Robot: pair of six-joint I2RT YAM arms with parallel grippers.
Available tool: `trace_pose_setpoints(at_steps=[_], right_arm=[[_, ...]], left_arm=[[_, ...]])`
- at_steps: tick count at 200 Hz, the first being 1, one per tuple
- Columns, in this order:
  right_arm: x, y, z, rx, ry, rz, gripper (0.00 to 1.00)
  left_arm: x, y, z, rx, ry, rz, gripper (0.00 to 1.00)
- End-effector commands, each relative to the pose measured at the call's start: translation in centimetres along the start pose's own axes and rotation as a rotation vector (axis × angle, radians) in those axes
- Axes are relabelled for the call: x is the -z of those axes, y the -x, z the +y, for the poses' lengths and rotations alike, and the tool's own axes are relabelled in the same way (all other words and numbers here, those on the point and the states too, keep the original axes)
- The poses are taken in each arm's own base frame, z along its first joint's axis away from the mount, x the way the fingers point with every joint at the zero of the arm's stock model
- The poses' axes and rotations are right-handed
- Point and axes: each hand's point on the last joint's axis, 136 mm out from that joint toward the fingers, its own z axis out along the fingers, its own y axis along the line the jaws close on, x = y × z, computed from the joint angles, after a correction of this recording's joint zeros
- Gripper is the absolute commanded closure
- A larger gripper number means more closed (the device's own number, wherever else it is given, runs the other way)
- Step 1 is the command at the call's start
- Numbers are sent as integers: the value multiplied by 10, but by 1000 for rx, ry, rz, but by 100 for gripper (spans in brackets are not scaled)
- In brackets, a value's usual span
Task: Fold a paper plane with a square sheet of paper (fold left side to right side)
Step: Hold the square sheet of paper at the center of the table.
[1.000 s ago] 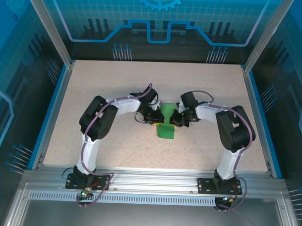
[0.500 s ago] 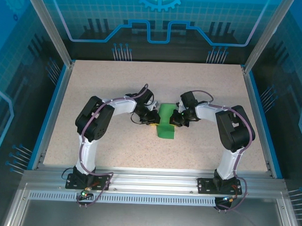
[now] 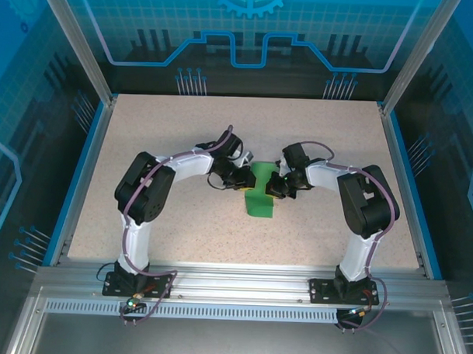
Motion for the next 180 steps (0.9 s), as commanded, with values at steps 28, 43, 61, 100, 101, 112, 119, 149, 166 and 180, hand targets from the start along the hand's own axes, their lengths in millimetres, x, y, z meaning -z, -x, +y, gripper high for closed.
trace_pose_setpoints(at_steps=[28, 43, 61, 100, 101, 112, 119, 149, 166, 180], right_arm=[[-17, -30, -34, -34, -140, 97, 95], [-17, -29, -34, -34, -139, 94, 95], [-17, -28, -33, -33, -135, 92, 95], [-17, -25, -27, -24, -109, 82, 95], [-18, -25, -27, -23, -108, 81, 95], [-17, -23, -23, -19, -87, 74, 95], [-17, -22, -20, -14, -76, 69, 95], [-13, -17, -11, 5, -39, 49, 95], [-9, -12, -3, 21, -8, 30, 95], [-5, -7, 7, 40, 32, 11, 95]], left_arm=[[-26, 6, -3, 22, -35, 40, 81], [-30, 3, -1, 21, -28, 53, 81], [-33, -2, 4, 22, -12, 66, 81], [-36, -12, 19, 43, 41, 85, 80], [-36, -13, 19, 43, 43, 86, 80], [-37, -16, 24, 51, 61, 93, 80], [-38, -17, 28, 57, 72, 96, 80], [-41, -22, 37, 75, 97, 108, 80], [-43, -24, 39, 78, 103, 114, 81], [-44, -24, 41, 80, 110, 117, 80]])
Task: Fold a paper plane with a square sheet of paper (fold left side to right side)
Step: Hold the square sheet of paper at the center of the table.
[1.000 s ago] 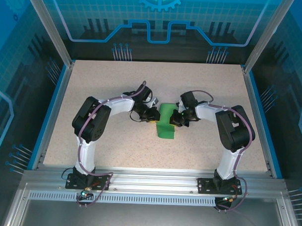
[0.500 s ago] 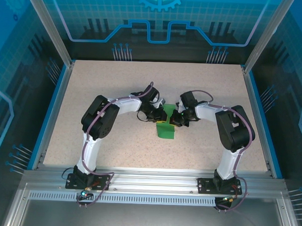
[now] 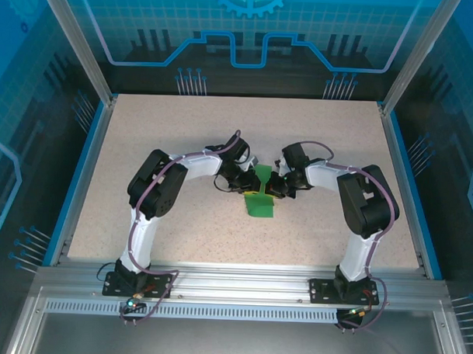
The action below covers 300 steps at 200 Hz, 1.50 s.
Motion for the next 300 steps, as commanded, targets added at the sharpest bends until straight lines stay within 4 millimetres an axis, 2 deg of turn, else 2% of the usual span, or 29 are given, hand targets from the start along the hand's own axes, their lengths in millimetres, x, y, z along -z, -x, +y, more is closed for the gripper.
trace_pose_setpoints(at_steps=[1, 60, 105, 145, 176, 252, 300], right_arm=[[-4, -8, 3, 33, 16, 13, 95], [22, 17, 33, 97, 130, -100, 95], [12, 38, 43, 94, 184, -120, 95], [-5, 48, 39, 76, 177, -101, 95], [-10, 52, 30, 71, 136, -102, 96], [15, 68, 24, 86, 120, -170, 96], [12, 70, 29, 92, 153, -155, 96]], left_arm=[[-14, -19, 24, 49, 72, 65, 80], [-15, -19, 26, 49, 77, 67, 80], [-15, -19, 26, 48, 80, 68, 80], [-16, -19, 25, 45, 79, 68, 81], [-15, -19, 25, 42, 81, 68, 80], [-16, -18, 24, 41, 83, 70, 81], [-17, -19, 24, 40, 83, 73, 81]])
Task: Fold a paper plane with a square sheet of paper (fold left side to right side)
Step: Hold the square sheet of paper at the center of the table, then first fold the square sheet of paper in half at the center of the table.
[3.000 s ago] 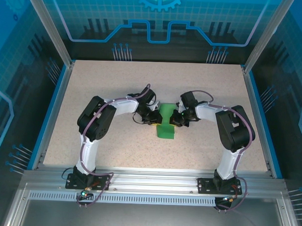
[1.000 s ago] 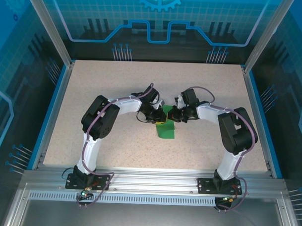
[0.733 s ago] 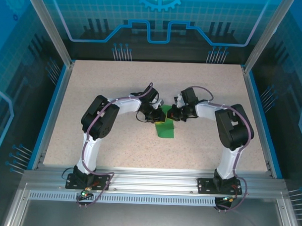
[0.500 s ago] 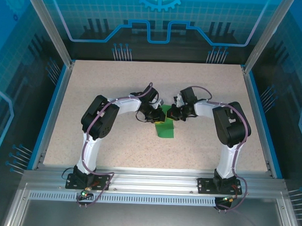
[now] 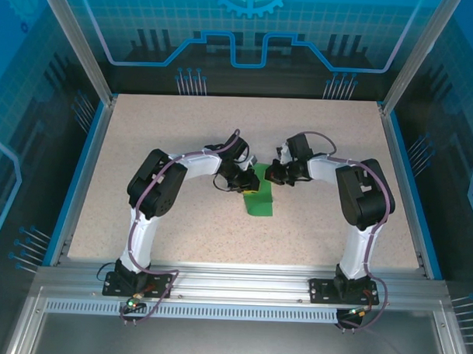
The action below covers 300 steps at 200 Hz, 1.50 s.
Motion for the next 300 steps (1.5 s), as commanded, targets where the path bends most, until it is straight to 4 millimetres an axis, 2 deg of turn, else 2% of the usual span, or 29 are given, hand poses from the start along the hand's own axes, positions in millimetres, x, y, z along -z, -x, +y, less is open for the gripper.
trace_pose_setpoints(at_steps=[1, 68, 108, 152, 208, 300], right_arm=[[6, 15, 16, 42, 49, -31, 96], [-9, 15, 18, 41, 66, 4, 95], [-22, 4, 1, 5, -1, 61, 95], [-26, -8, -23, -45, -108, 119, 96], [-28, -16, -36, -73, -172, 153, 96], [-30, -17, -39, -84, -181, 164, 96]], left_arm=[[-19, -20, 20, 32, 71, 76, 81], [-19, -20, 18, 23, 71, 77, 80], [-18, -21, 16, 14, 68, 77, 80], [-14, -26, 8, -11, 56, 83, 80], [-6, -48, 3, -35, 33, 117, 81], [1, -86, 4, -45, 5, 180, 81]])
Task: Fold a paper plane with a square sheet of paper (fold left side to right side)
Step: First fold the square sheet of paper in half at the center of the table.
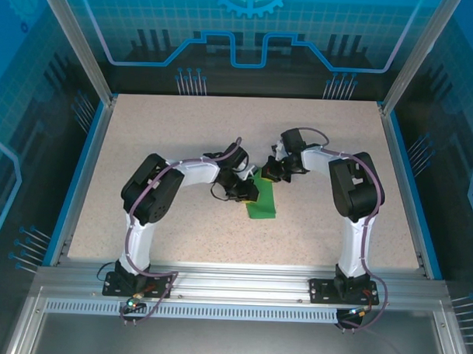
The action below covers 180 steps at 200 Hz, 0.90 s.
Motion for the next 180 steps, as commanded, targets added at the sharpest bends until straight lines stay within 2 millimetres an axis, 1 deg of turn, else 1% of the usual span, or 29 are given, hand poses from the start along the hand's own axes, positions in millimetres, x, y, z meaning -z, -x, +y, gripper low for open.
trace_pose_setpoints(at_steps=[1, 79, 107, 148, 180], right_arm=[[-16, -18, -38, -54, -131, 63, 96], [-17, -19, -41, -56, -141, 70, 96], [-17, -19, -41, -56, -141, 72, 96], [-17, -19, -42, -59, -144, 72, 96], [-16, -19, -40, -57, -140, 71, 96]], left_arm=[[-1, -44, 3, 34, 5, 128, 81], [1, -74, -6, -6, -45, 191, 81], [2, -85, -6, -12, -47, 214, 81], [4, -93, -5, -10, -45, 227, 81], [8, -94, -8, -25, -55, 222, 81]])
